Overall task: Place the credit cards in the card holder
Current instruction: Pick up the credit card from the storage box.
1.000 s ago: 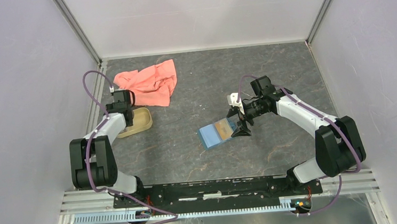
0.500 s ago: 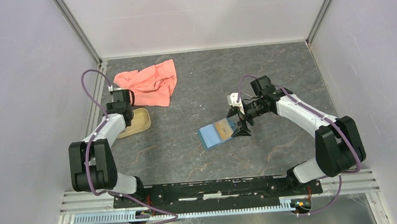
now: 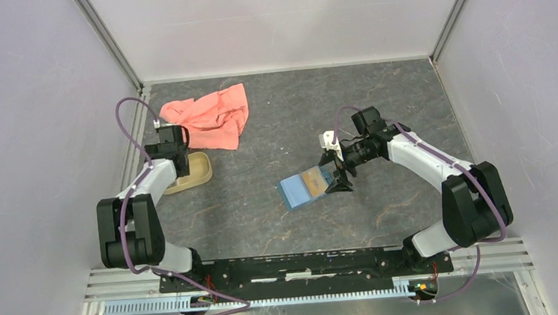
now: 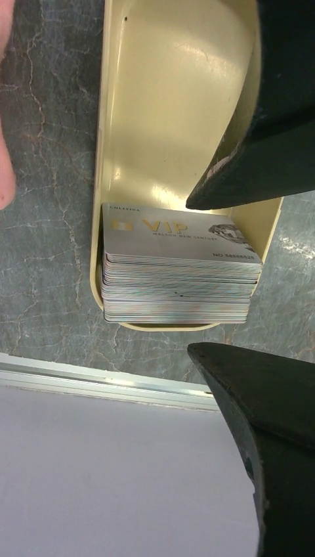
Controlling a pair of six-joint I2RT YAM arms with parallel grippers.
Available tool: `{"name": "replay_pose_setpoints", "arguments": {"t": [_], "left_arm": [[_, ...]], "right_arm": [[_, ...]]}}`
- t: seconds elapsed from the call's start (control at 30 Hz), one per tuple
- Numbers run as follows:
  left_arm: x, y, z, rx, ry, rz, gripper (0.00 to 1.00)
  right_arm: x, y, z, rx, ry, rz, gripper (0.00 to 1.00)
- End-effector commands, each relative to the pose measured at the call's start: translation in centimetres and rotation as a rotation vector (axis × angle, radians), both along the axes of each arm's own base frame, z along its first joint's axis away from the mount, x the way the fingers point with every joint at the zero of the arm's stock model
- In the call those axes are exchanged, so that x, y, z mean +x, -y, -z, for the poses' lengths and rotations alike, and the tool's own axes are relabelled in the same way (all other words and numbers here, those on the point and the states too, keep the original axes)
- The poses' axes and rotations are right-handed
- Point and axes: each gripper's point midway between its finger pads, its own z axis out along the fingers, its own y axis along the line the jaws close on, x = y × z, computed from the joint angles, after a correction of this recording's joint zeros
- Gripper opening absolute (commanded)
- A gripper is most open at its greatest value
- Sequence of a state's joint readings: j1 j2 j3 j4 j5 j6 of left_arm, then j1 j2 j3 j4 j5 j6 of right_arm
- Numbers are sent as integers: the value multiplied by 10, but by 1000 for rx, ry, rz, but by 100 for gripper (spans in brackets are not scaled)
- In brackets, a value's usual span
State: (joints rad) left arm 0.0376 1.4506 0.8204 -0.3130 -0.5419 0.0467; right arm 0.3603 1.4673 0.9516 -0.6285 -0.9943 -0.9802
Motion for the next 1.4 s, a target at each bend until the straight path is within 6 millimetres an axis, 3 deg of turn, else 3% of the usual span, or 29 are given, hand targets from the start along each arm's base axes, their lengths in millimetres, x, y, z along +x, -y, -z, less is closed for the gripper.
{"name": "replay_pose_setpoints", "arguments": {"t": [0.0, 0.23, 0.37, 1.0, 1.37], "left_arm": [[5, -9, -4, 50, -28, -3, 80], [-2, -18, 8, 91, -83, -51, 79], [-4, -19, 5, 99, -63, -62, 66], [0, -19, -19, 95, 22, -67, 60], [3, -15, -22, 76, 31, -50, 42]], "right_arm": [[3, -7, -14, 38, 34, -36, 98], [1, -7, -17, 45, 40, -43, 98], [1, -7, -18, 46, 42, -44, 98], [2, -6, -15, 38, 37, -42, 98], [1, -6, -16, 41, 35, -43, 98]]}}
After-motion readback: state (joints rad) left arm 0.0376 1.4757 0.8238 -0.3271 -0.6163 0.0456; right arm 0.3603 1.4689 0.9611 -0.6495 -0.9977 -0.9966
